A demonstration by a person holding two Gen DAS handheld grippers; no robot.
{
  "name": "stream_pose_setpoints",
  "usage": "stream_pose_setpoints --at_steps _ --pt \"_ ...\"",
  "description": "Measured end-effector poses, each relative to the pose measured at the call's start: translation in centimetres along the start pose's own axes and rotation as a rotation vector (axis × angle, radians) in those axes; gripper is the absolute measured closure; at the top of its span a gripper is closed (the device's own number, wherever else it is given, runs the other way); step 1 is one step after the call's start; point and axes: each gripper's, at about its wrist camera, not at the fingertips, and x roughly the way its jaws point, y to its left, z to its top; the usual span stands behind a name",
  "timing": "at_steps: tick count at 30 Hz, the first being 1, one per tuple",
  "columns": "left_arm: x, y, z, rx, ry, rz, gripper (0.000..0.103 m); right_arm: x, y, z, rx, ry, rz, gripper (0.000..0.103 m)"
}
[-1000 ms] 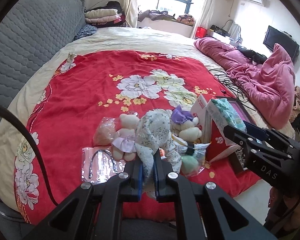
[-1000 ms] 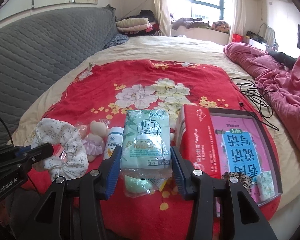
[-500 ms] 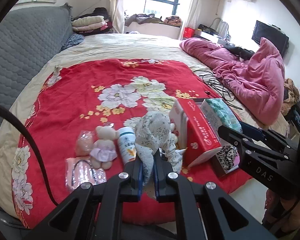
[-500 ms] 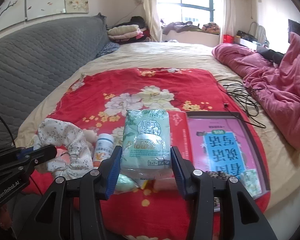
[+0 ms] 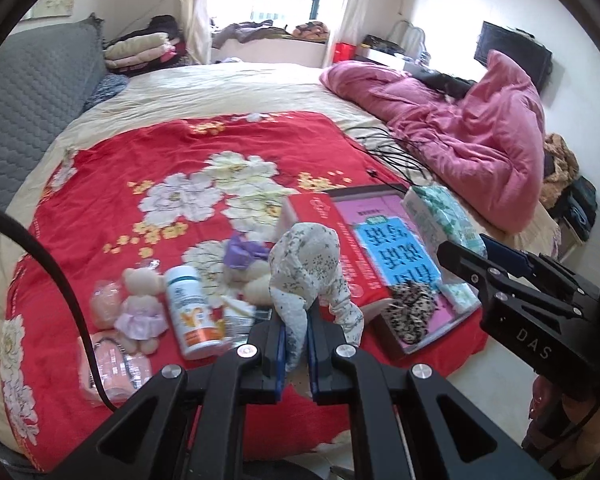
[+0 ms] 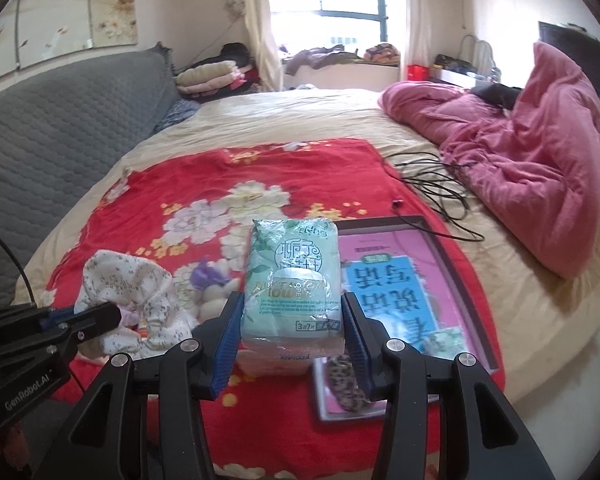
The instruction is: Organize soft objects
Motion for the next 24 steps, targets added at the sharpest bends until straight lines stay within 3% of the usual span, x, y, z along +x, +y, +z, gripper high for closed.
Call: stream_pose_setpoints --at_steps 24 --pt "8.3 -10.3 2.3 0.121 0.084 -0.082 0.094 0.8 -13.6 -3.2 0.203 0.042 -0.131 0.053"
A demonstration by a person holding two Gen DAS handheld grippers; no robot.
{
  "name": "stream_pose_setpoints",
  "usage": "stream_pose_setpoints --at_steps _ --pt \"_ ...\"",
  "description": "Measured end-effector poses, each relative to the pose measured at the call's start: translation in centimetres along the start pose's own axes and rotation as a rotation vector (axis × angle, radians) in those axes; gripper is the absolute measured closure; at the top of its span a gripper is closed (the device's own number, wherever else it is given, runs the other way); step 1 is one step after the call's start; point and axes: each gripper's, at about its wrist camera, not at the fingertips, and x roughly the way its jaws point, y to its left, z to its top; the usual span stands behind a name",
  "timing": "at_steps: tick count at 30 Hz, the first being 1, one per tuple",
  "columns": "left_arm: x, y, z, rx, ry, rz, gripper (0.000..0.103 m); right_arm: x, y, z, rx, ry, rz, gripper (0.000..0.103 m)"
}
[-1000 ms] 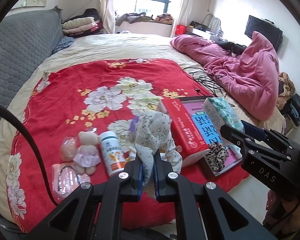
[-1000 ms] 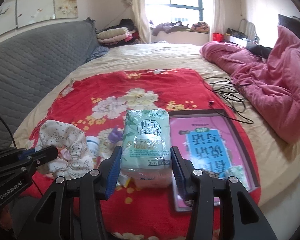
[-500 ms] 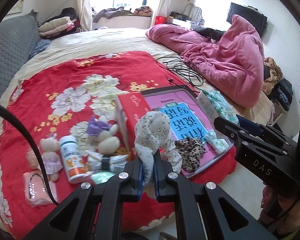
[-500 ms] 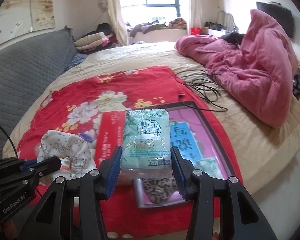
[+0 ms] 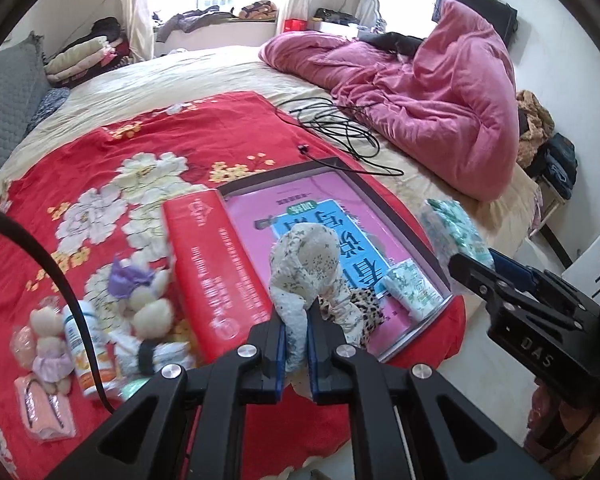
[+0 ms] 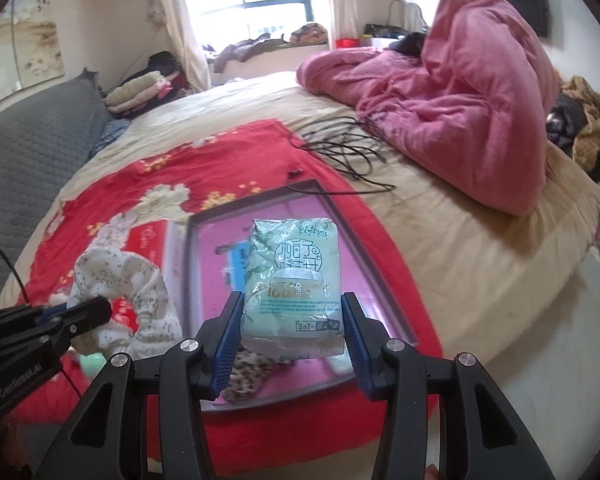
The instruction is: Organize soft objects
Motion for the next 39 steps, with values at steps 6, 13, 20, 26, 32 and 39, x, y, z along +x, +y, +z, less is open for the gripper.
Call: stream_pose_setpoints --at_steps 6,13,20,26,32,39 --pt "3.7 -1.6 0.7 0.01 0.036 -0.012 0.094 0.7 -2.8 -0.9 0.044 0.021 -0.034 0.053" --pt "7.2 -2.5 0.4 0.023 0.086 -0.017 0.094 2.4 -4.1 -1.6 0.034 0.057 -0.049 0.053" --pt "9.4 -2.7 -0.4 0.04 0.127 -0.002 0.094 5.1 -3.9 -1.9 0.008 0.092 -0.057 0.053" --pt "10.0 -2.7 -0.5 0.049 0.131 -0.003 0.094 7.3 -3.8 -1.7 -0.004 0.113 -0.05 0.053" --pt "10.6 -2.8 -0.6 0.052 0.137 -0.002 0.094 9.0 -3.6 -1.8 -0.024 0.134 -0.051 0.053" --pt "11.1 -2.8 -0.5 0.044 0.144 -0.009 0.094 10.5 -4.0 -2.1 -0.025 0.148 -0.06 0.052"
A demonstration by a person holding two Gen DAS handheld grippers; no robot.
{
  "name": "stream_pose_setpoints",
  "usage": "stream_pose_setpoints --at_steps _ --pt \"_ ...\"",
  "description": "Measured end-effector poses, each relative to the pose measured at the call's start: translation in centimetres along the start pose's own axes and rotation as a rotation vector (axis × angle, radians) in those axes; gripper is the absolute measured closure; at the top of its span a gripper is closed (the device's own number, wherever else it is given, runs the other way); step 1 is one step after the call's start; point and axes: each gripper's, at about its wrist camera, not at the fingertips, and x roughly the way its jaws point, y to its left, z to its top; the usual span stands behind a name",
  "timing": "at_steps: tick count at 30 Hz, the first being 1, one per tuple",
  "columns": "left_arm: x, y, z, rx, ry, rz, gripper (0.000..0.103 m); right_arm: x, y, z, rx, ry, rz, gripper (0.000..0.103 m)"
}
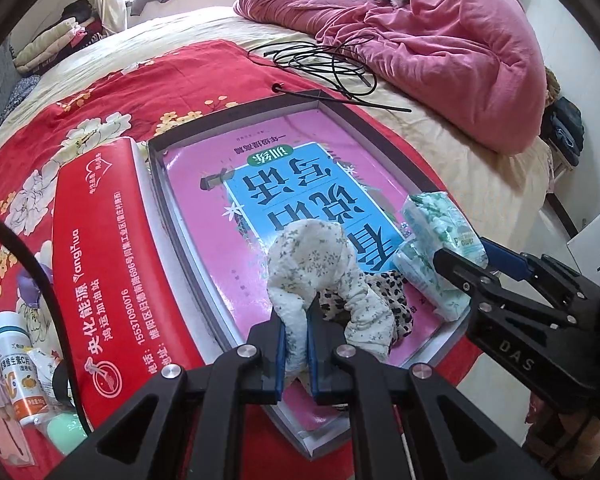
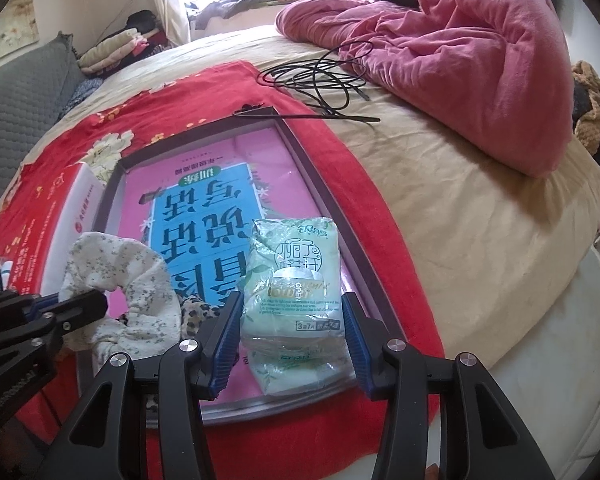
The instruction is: Organize soft objects
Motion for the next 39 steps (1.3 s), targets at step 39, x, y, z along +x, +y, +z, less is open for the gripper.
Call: stream_pose_setpoints --at_steps 39 --pt "-1.5 0.4 0.3 -0.016 -0.024 -0.045 0.053 -4.8 -0.5 -0.9 0.025 -0.072 -0.025 0.036"
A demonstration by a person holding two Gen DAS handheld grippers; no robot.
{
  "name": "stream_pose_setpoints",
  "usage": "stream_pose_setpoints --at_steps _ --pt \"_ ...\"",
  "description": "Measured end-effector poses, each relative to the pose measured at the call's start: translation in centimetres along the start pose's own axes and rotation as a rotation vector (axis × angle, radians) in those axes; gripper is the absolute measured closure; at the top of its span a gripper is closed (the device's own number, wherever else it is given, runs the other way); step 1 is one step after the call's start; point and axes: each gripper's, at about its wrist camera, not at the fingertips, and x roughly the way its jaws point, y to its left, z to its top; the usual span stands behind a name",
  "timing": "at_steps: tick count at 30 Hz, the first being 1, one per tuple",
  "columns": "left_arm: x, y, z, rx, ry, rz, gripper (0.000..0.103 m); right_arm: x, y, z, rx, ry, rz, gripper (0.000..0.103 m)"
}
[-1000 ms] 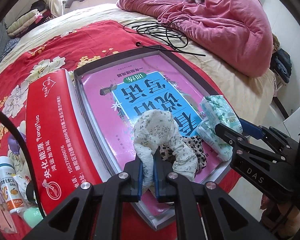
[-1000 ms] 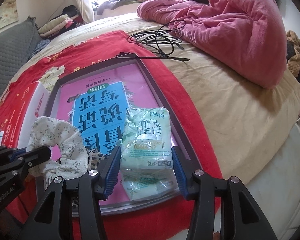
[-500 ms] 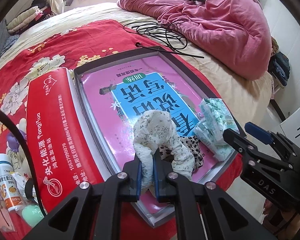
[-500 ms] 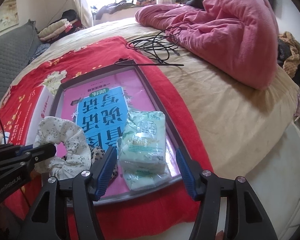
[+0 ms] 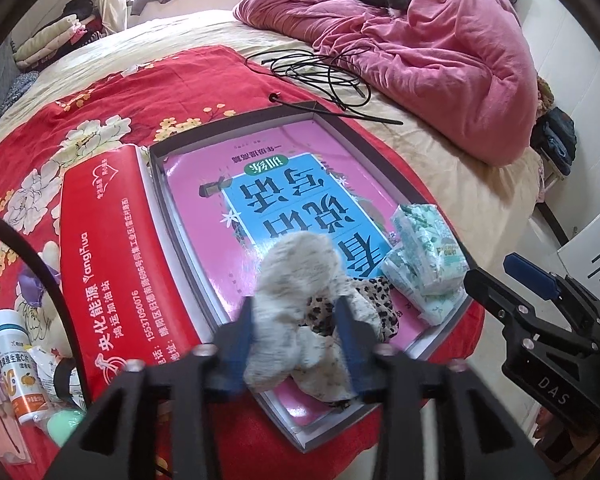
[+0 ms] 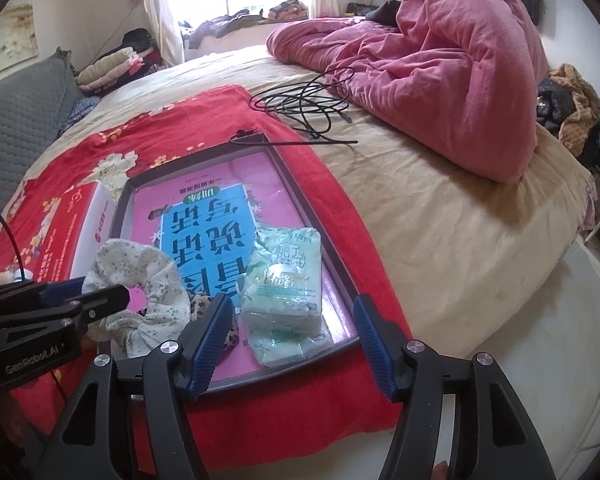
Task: Organize soft objects
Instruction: 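Open the left tool to drop the scrunchie while the right tool releases the green packet, then move both open tools back over the remaining pile of items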
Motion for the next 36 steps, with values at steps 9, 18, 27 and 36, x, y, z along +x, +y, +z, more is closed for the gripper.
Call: stream_pose_setpoints --at_steps 9,18,27,36 --pt "-1.4 0.1 0.3 0.001 -0.024 0.003 0.045 -0.7 0.4 0.4 -0.011 -0.01 0.001 0.035" --pt "-4.1 0.5 -0.3 -0.02 -0.049 0.013 0.038 -2.2 1.3 1.2 -0.023 -0.032 -0.008 0.034" --pt "-7.4 1.3 -1.5 -0.029 -0.093 0.054 0.034 -4.2 3.0 1.6 -0.057 -0.069 -0.02 0.027" --pt "-11.1 3.8 -3.4 -0.062 -0.139 0.119 0.032 -6.5 6.4 1.7 -0.097 -0.112 0.024 0.027"
